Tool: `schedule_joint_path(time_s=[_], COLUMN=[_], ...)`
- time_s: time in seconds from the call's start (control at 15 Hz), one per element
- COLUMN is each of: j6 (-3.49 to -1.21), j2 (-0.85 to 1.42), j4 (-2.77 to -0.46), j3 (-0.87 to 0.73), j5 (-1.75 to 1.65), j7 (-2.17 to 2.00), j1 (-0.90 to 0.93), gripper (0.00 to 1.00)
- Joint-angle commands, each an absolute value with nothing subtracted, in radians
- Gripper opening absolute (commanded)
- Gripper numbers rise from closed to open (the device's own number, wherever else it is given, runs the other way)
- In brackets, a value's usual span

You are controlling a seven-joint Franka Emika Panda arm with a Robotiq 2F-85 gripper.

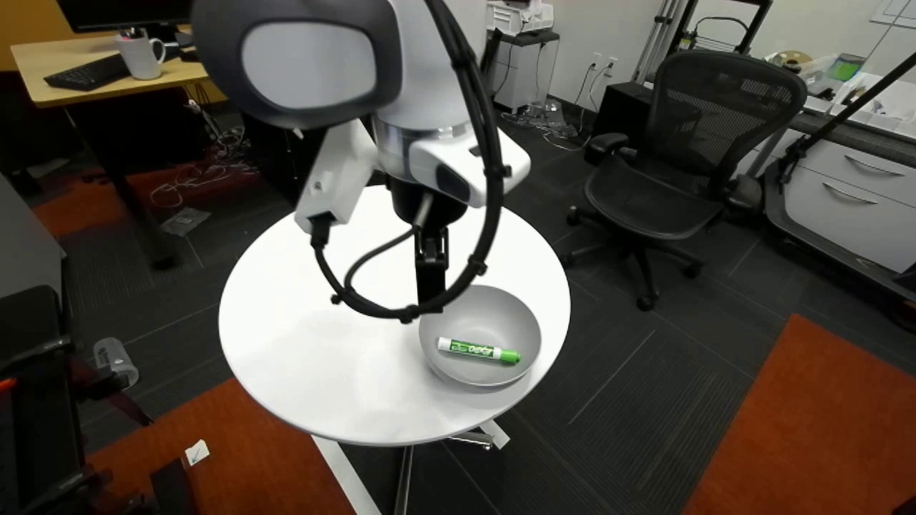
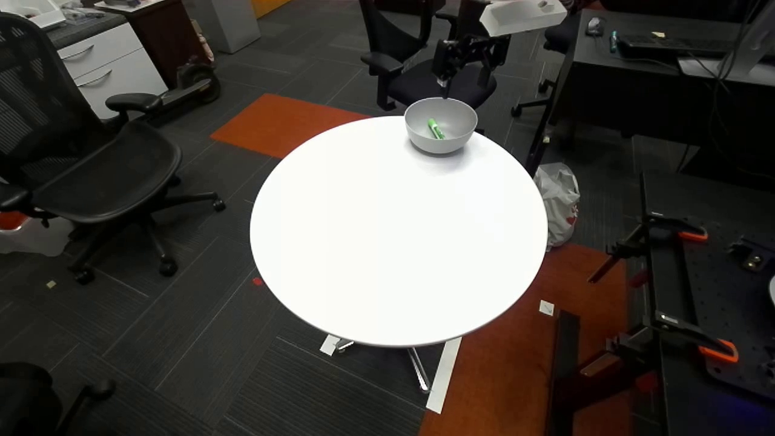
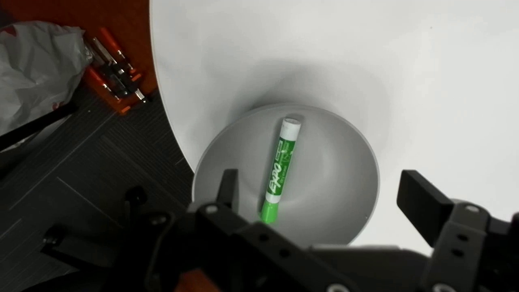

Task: Pick the marker from the bowl and put it on the table

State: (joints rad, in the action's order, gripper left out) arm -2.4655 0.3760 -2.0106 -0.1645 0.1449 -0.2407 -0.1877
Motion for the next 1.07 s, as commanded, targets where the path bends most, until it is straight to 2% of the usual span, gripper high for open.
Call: schedule_joint_path(time_s=[0.0, 1.0], j6=[-2.454, -2.421], j2=[0.498, 0.779], j4=[-1.89, -1.655], j3=[-0.164, -0.195], j5=[0.177, 0.149], j7=[-0.231, -0.302], j1=[-0.209, -0.205], gripper=[1.0, 1.0])
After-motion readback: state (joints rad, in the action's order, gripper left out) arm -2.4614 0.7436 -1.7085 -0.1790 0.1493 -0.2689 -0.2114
